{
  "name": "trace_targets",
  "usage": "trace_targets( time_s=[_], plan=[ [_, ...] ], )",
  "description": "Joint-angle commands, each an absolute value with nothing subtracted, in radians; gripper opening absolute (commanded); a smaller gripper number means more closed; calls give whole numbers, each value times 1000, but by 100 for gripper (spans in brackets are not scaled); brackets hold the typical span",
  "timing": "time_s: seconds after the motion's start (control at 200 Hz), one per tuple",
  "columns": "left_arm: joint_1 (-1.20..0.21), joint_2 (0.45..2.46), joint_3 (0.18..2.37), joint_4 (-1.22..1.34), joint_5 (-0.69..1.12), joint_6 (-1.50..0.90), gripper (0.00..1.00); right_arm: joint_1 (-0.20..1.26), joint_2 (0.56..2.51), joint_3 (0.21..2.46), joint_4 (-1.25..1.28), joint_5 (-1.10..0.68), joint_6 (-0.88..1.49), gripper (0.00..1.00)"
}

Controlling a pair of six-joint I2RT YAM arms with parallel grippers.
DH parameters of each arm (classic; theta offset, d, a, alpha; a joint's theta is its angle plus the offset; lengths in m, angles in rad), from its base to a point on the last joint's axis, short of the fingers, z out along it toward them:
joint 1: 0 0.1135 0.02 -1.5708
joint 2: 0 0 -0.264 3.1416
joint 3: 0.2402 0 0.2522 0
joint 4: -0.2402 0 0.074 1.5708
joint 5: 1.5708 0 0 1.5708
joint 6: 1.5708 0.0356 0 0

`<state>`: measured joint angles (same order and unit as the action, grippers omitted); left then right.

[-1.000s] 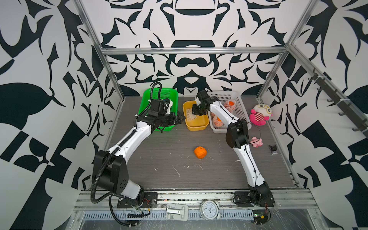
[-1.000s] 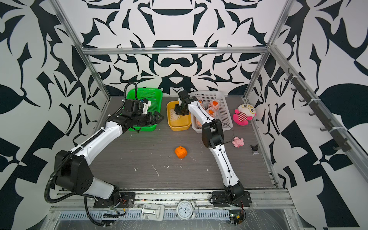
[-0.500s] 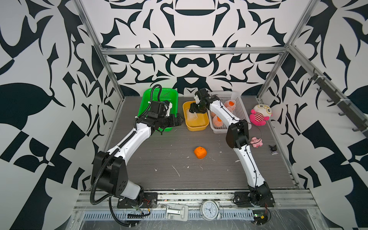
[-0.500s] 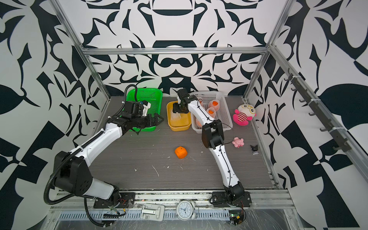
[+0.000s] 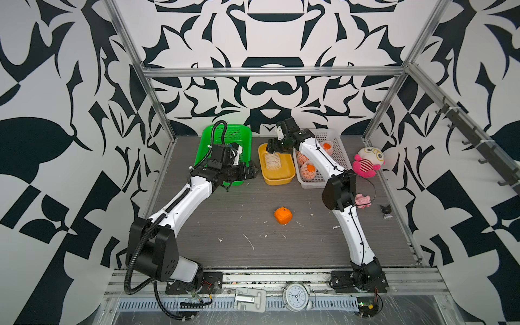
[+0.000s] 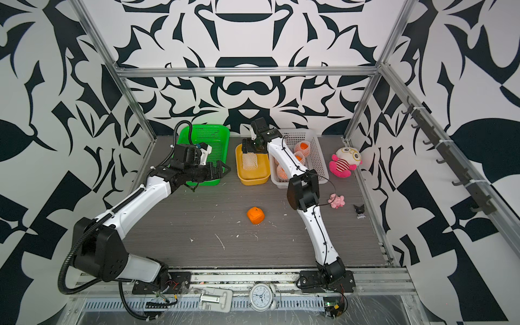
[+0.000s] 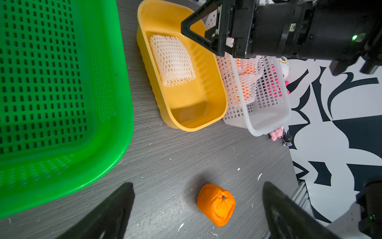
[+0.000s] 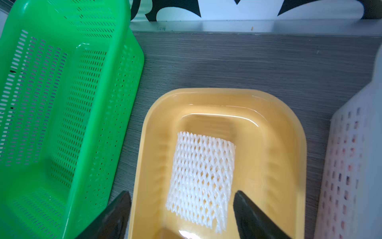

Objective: Remove foam nets from oranges
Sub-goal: Place the foam net into the storage box.

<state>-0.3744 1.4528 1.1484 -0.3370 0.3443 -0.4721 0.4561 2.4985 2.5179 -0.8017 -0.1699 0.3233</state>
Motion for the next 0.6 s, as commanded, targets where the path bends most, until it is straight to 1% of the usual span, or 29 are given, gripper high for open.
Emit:
trace_targets(
  time_s=[0.0, 0.06, 0.11, 0.305, 0.595],
  plan=[
    [-378, 1409, 1124, -342, 355, -478, 99, 485, 2359, 2523, -814, -156, 289, 88],
    [-385, 1403, 1120, -362, 356, -473, 99, 501, 2295, 2452, -799, -139, 276, 91],
    [-399, 1399, 1121, -381, 347, -461, 99, 510, 2224, 2357, -766, -126, 272, 95],
    [-459, 1405, 1135, -461, 323, -429, 99, 547, 1891, 1820, -532, -93, 307, 98],
    [-567, 1416, 1156, -568, 327, -396, 99, 621, 1464, 1223, -404, 17, 390, 99]
  ],
)
